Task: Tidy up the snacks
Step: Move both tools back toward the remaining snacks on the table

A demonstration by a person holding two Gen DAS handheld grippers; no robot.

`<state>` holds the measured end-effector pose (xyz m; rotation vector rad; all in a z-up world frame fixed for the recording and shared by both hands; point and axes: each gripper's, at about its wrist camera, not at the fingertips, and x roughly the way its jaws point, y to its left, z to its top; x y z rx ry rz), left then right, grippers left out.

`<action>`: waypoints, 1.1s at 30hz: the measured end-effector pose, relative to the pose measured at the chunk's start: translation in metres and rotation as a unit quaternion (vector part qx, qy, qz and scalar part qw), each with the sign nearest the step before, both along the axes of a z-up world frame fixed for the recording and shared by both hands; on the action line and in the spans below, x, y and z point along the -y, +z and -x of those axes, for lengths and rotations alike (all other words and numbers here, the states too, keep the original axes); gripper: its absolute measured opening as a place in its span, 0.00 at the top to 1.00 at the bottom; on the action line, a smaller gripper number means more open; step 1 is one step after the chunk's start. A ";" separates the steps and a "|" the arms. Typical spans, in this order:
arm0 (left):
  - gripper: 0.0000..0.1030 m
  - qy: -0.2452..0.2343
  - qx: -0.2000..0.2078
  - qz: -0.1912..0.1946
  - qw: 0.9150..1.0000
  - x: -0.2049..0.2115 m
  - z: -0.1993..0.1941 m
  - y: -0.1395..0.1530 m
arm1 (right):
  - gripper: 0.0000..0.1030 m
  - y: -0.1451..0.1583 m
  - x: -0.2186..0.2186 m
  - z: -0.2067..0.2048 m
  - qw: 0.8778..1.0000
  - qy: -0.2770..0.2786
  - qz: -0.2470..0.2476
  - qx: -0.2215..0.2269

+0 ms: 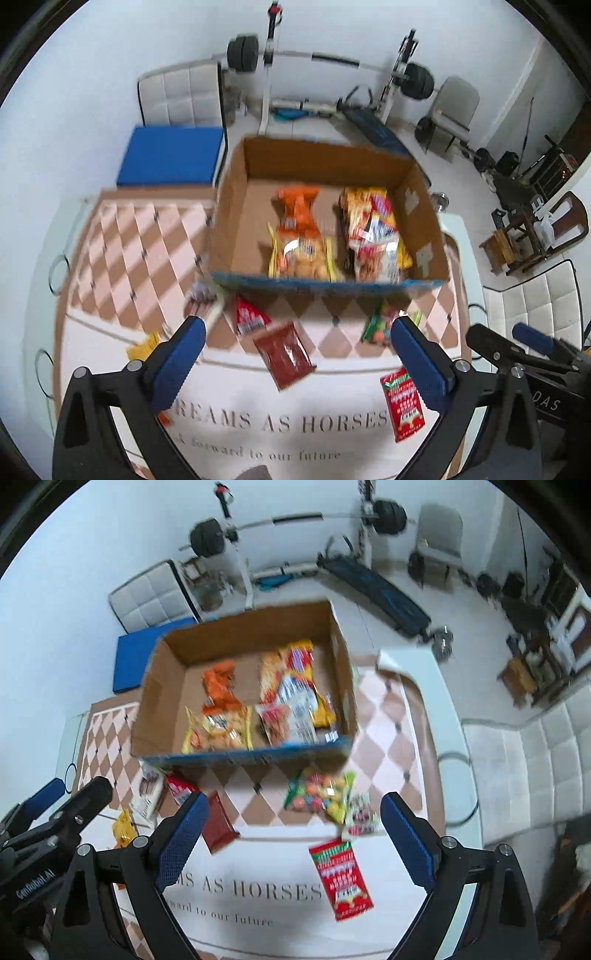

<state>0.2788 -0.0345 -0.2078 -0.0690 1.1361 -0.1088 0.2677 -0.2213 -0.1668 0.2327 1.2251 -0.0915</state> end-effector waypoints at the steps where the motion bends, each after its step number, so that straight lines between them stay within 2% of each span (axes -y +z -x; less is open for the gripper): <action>1: 0.00 0.002 -0.017 0.006 1.000 -0.001 -0.001 -0.013 | 0.06 -0.011 0.005 0.002 1.000 -0.004 -0.004 -0.015; 4: 0.00 0.013 -0.068 0.007 0.998 0.000 -0.002 -0.055 | 0.06 -0.046 0.019 0.008 0.998 -0.013 -0.005 -0.056; 8: 0.00 0.038 -0.139 0.007 0.990 -0.003 -0.008 -0.110 | 0.06 -0.116 0.039 0.019 0.991 -0.027 -0.001 -0.133; 11: 0.00 0.057 -0.186 0.017 0.981 -0.007 -0.016 -0.150 | 0.06 -0.162 0.048 0.027 0.983 -0.034 -0.005 -0.179; 16: 0.00 0.102 -0.248 0.048 0.962 -0.019 -0.031 -0.201 | 0.06 -0.206 0.051 0.039 0.974 -0.041 -0.015 -0.222; 18: 0.00 0.112 -0.258 0.057 0.958 -0.019 -0.037 -0.212 | 0.06 -0.217 0.050 0.042 0.972 -0.039 -0.015 -0.232; 21: 0.02 0.105 -0.263 0.043 0.958 -0.012 -0.045 -0.225 | 0.06 -0.228 0.047 0.045 0.969 -0.036 -0.014 -0.244; 22: 0.05 0.101 -0.262 0.037 0.959 -0.009 -0.046 -0.228 | 0.06 -0.232 0.046 0.046 0.968 -0.036 -0.013 -0.250; 23: 0.16 0.099 -0.259 0.036 0.960 -0.008 -0.045 -0.229 | 0.07 -0.236 0.045 0.048 0.966 -0.035 -0.013 -0.254; 25: 0.23 0.083 -0.247 0.007 0.966 0.000 -0.043 -0.226 | 0.08 -0.240 0.043 0.049 0.965 -0.033 -0.010 -0.260; 27: 0.40 0.057 -0.238 -0.019 0.969 0.008 -0.039 -0.223 | 0.19 -0.244 0.038 0.051 0.964 -0.024 -0.002 -0.264; 29: 0.42 0.037 -0.236 -0.031 0.971 0.014 -0.033 -0.222 | 0.24 -0.244 0.032 0.054 0.965 -0.020 0.008 -0.262; 31: 0.42 0.020 -0.236 -0.043 0.971 0.019 -0.021 -0.222 | 0.35 -0.241 0.029 0.055 0.966 -0.018 0.011 -0.257; 33: 0.42 -0.002 -0.233 -0.059 0.971 0.025 -0.005 -0.222 | 0.39 -0.239 0.025 0.057 0.966 -0.023 0.000 -0.258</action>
